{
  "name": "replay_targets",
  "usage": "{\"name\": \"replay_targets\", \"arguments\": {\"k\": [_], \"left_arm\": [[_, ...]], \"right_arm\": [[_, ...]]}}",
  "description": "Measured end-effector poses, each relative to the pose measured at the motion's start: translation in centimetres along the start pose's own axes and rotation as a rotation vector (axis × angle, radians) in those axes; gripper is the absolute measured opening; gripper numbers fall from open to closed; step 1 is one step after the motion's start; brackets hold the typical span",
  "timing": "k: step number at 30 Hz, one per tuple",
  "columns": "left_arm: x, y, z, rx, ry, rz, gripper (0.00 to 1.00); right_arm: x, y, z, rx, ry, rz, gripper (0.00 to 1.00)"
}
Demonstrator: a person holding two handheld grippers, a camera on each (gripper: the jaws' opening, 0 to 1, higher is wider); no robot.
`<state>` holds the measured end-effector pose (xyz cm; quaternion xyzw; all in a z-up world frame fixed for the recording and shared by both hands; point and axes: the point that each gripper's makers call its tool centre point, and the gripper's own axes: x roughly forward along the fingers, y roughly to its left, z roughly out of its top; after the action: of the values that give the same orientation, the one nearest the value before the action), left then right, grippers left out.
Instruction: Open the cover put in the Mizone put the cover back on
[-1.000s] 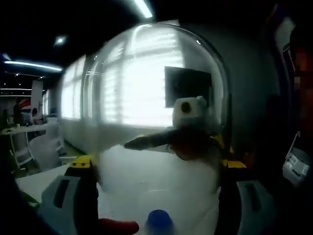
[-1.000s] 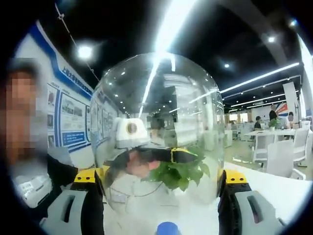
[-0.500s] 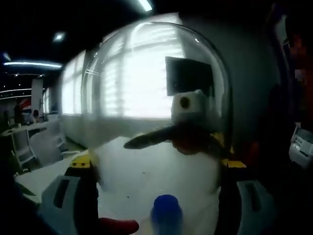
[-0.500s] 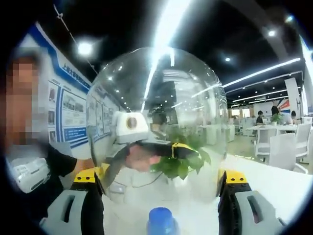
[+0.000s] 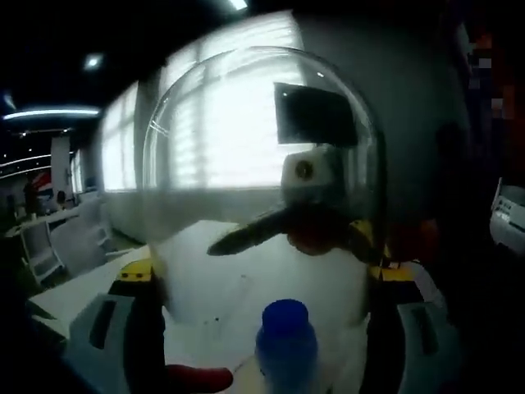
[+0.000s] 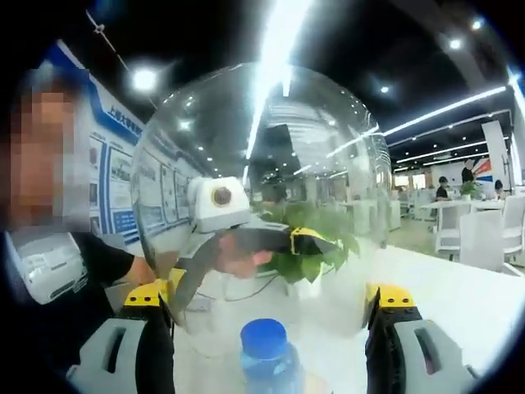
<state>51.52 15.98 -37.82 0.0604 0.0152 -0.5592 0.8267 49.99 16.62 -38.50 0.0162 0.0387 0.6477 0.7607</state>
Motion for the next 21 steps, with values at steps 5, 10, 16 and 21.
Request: {"name": "replay_targets", "arguments": {"k": [5, 10, 16, 21], "left_arm": [[-0.2, -0.4, -1.3, -0.01, -0.008, 0.0, 0.86], [-0.1, -1.0, -2.9, -0.007, 0.001, 0.003, 0.86], [0.0, -1.1, -4.8, -0.033, 0.008, -0.002, 0.86], [0.4, -1.2, -6.1, -0.051, 0.006, -0.004, 0.86]], "right_arm": [[0.3, 0.0, -1.1, -0.002, 0.026, -0.003, 0.9], [0.3, 0.0, -2.7, -0.007, 0.039, -0.003, 0.9], [0.2, -0.1, -4.7, 0.02, 0.054, -0.004, 0.9], [0.1, -0.2, -6.0, 0.035, 0.063, -0.004, 0.9]]}}
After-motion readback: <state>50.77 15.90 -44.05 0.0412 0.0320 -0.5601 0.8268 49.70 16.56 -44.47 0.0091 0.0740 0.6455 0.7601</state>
